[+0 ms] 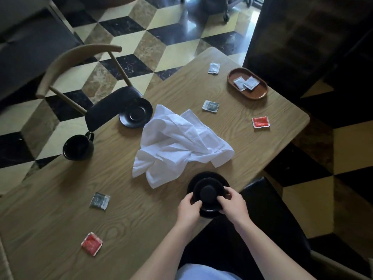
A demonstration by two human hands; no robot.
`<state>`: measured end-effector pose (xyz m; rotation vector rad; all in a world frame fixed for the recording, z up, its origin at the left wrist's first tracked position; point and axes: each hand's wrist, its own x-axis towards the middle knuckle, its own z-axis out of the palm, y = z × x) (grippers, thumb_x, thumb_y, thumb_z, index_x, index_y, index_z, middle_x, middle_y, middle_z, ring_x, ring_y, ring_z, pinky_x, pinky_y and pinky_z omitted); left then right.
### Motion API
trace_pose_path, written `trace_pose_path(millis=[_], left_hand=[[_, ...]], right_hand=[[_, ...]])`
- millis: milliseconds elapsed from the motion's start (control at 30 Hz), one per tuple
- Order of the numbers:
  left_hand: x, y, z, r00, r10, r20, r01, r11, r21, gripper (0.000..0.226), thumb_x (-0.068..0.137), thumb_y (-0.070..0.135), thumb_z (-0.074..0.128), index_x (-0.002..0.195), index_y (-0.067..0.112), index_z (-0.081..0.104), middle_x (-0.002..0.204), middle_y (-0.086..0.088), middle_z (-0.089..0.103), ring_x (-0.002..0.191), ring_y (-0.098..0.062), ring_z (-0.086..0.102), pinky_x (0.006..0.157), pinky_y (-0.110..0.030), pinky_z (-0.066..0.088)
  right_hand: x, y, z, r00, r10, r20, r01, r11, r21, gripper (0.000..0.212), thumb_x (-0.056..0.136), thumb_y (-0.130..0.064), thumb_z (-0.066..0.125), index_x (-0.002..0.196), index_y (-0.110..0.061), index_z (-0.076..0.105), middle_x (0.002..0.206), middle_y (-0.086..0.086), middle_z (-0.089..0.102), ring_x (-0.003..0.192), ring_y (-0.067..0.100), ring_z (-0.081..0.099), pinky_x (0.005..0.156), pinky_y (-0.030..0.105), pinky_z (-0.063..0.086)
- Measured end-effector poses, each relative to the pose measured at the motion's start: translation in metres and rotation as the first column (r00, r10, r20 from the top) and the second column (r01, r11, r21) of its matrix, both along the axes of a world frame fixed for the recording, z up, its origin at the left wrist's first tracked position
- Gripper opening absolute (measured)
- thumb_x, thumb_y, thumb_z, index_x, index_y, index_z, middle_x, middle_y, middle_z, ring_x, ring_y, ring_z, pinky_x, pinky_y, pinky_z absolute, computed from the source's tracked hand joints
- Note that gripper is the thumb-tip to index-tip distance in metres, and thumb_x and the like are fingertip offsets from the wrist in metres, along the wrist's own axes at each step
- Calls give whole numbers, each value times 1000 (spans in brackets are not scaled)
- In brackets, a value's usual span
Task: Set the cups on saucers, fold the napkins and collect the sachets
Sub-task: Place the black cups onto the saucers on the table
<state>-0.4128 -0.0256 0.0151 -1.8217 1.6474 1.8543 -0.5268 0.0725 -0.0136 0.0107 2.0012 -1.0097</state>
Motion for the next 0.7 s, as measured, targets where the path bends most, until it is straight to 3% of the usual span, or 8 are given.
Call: trace_pose_path(millis=[100,233,300,367,433,500,600,700], left_hand=[[2,-1,0,1000,13,10,-13,1000,-18,28,91,11,62,118,19,66,111,3,71,105,-15,65,84,-25,49],[6,1,-1,1000,10,16,-9,999,-38,30,89,15,67,119,17,66,109,3,72,103,-15,66,95,-35,52],[9,2,0,999,27,22,-26,998,-52,24,90,22,67,114,20,66,105,7,70,100,-13,65,92,-33,52],[14,-1,3,996,84,22,-82,995,-63,16,91,31,64,105,24,66,101,11,68,96,-9,63,84,-29,51],[22,-10,7,989,147,4,-146,986,-76,12,91,33,58,94,24,66,92,10,67,89,-11,63,79,-33,54],[34,-25,11,982,187,-22,-188,978,-86,13,89,32,54,88,24,65,87,6,67,85,-17,64,81,-40,55],[59,-49,13,959,278,-58,-282,956,-83,13,90,28,54,90,21,64,88,-1,67,78,-18,64,69,-36,55],[88,-73,11,918,388,-77,-393,918,-55,12,94,22,55,93,16,64,87,-5,66,73,-18,64,59,-30,51]], right_hand=[[-3,1,1,999,45,1,-45,999,7,24,86,-15,65,103,-32,69,94,-3,73,85,14,70,70,40,64],[-4,2,-1,996,80,26,-80,997,17,22,86,-18,65,103,-31,67,96,-1,73,86,17,71,70,41,64],[-6,4,-1,993,116,38,-117,992,38,18,84,-26,68,101,-31,63,101,0,71,87,17,71,71,40,64],[-11,4,4,985,172,11,-172,982,77,37,79,-44,73,108,-27,57,103,-1,68,90,17,70,77,40,63],[-21,2,13,980,190,-58,-181,975,126,60,73,-57,73,120,-24,52,101,-2,66,93,19,69,85,44,59],[-30,-4,23,962,225,-154,-197,965,175,66,75,-59,69,126,-20,53,98,-3,66,93,19,67,84,41,57],[-36,-23,41,888,336,-312,-262,930,257,64,83,-55,63,131,-15,53,109,2,67,103,23,64,83,38,51],[-29,-56,54,834,383,-397,-320,922,217,50,87,-45,59,128,-16,56,114,1,67,108,22,62,88,40,51]])
